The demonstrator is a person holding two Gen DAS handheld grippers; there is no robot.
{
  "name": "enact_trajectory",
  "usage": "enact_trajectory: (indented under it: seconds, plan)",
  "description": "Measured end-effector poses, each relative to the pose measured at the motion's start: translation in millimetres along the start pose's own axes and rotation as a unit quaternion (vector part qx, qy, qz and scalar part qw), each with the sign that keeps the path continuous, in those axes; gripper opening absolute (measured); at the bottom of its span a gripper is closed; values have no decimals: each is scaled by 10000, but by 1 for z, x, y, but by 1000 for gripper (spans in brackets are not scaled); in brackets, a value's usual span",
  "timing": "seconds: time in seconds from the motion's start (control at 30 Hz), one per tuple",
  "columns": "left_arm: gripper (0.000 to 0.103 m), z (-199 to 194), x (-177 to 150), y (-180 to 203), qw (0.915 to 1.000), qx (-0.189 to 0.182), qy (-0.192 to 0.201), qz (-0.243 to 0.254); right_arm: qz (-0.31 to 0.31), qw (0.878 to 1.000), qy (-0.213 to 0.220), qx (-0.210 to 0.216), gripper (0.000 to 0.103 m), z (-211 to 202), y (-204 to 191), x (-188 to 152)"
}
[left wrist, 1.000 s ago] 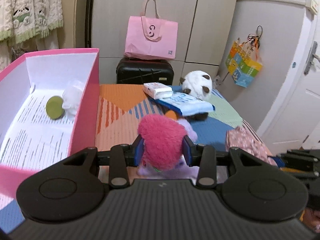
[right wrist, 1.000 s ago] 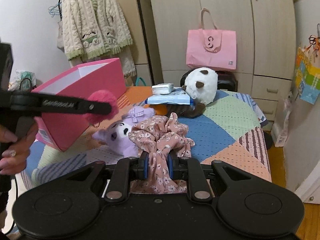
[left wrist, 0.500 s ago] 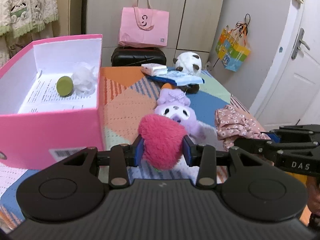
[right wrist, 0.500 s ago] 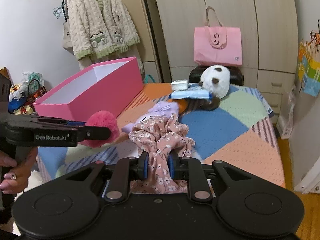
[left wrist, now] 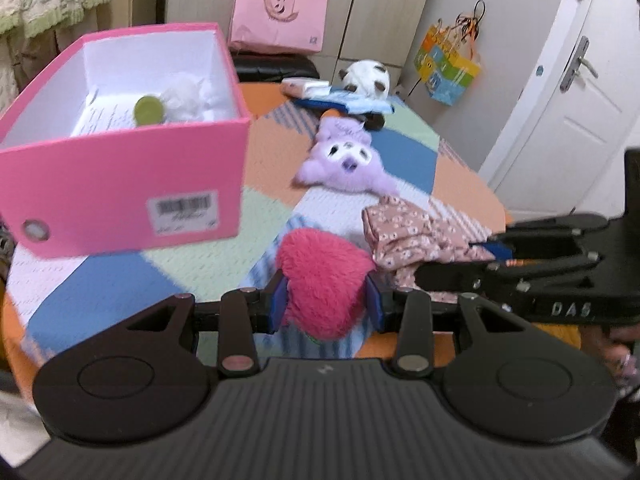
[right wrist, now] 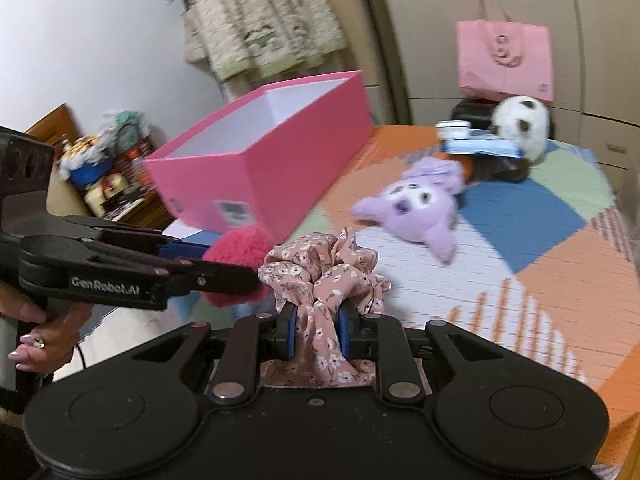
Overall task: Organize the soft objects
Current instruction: 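Carry the pompom and floral cloth in both grippers to the pink box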
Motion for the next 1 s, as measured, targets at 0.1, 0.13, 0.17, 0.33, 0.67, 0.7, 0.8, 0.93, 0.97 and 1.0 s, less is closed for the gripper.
enact_trajectory:
  seconds: [0.1,0.13,0.17,0.33,0.67,0.7,0.8,0.93,0.97,1.0]
  plan:
    - [39,-17,-5,-14,9994,-210,-172,-204,-22,9992,-194,335,25,3,-14,2]
    - [39,-22,-5,-19,9991,-280,-187,-265,-13,9987,-257,444,25,4,-17,4]
    - [39,-29,-3,-24,9990,-276,-178,-314,3,9978,-332,578,25,5,-22,5]
    - [39,-59,10,-37,9999,-39,49,-152,-87,9937,-518,987,25,12,-46,19]
    - [39,-70,44,-68,9972,196,724,3,-774,9933,-102,858,26,30,-93,71]
    - [39,-69,49,-73,9970,175,755,-13,-816,9932,-48,825,26,33,-95,76]
    - [39,-64,66,-85,9958,254,881,23,-887,9935,44,709,26,43,-99,93]
    - [39,-56,89,-101,9939,411,1023,95,-1079,9928,245,450,26,56,-104,118]
    - [39,-53,94,-105,9933,453,1061,89,-1134,9923,287,411,26,61,-105,125]
    - [39,-49,98,-109,9926,504,1101,77,-1173,9919,319,362,26,65,-106,131]
Point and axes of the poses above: each gripper's, at about its wrist camera, not at the fingertips, and z roughly the way its jaws point, y to its right, x to its top, the point moved 3 cm from there along z, roughly the way its jaws point, and after that the axes turned 6 degrees about z, right-handed, at the moved point
